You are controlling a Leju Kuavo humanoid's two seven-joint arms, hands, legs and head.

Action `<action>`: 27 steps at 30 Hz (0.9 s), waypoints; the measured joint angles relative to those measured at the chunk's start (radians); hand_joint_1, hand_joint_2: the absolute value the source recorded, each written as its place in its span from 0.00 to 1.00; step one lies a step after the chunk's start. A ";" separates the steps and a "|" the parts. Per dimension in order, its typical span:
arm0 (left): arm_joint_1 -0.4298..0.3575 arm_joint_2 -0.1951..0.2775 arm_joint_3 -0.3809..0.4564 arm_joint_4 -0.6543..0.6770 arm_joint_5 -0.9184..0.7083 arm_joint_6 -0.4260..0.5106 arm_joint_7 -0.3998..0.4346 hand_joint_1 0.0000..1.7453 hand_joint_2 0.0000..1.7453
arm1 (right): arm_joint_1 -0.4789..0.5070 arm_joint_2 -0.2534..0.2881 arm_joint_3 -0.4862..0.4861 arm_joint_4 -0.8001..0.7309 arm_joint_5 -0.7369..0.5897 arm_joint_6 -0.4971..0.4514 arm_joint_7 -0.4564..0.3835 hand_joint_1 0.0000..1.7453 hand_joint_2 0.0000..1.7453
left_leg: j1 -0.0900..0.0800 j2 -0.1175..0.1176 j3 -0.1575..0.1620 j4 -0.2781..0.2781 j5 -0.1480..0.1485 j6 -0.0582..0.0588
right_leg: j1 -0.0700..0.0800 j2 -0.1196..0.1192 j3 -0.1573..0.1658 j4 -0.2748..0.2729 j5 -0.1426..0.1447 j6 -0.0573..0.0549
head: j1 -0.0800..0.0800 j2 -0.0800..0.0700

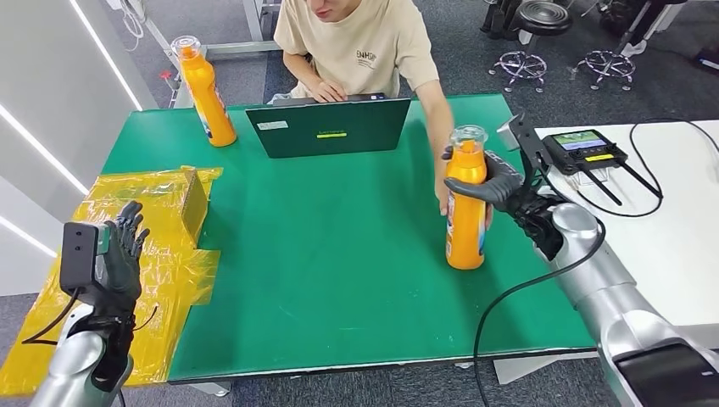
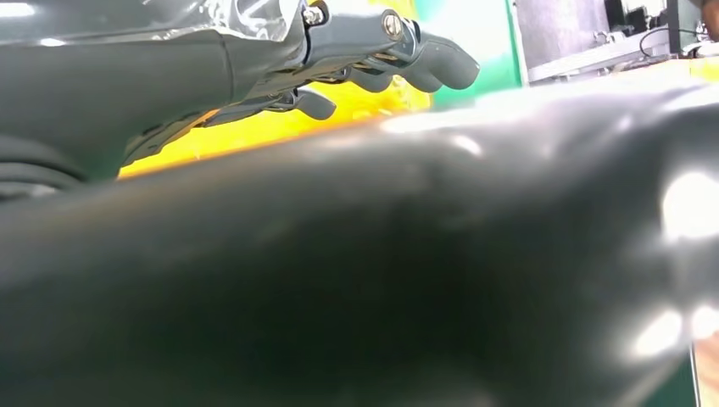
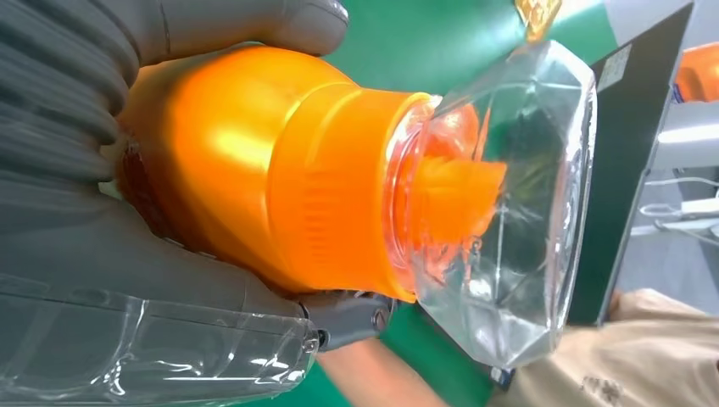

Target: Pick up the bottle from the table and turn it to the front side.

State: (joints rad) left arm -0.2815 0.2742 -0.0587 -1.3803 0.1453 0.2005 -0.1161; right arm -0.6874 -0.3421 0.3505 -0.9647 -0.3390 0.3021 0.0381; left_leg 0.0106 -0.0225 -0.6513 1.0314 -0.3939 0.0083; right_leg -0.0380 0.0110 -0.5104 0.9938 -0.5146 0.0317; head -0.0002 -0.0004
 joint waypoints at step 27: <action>-0.099 -0.071 -0.173 0.048 0.079 -0.034 0.013 0.00 0.00 | -0.312 0.276 0.211 0.102 -0.128 -0.003 0.109 1.00 1.00 | 0.000 0.001 0.000 0.000 0.002 -0.001 | 0.000 0.001 -0.003 0.002 0.001 -0.001 | 0.000 0.000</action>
State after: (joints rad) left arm -0.3804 0.2029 -0.2315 -1.3319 0.2247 0.1663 -0.1026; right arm -0.9996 -0.0660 0.5613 -0.8630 -0.4665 0.2991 0.1472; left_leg 0.0106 -0.0212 -0.6515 1.0314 -0.3923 0.0074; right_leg -0.0380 0.0124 -0.5130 0.9960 -0.5137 0.0303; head -0.0004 -0.0004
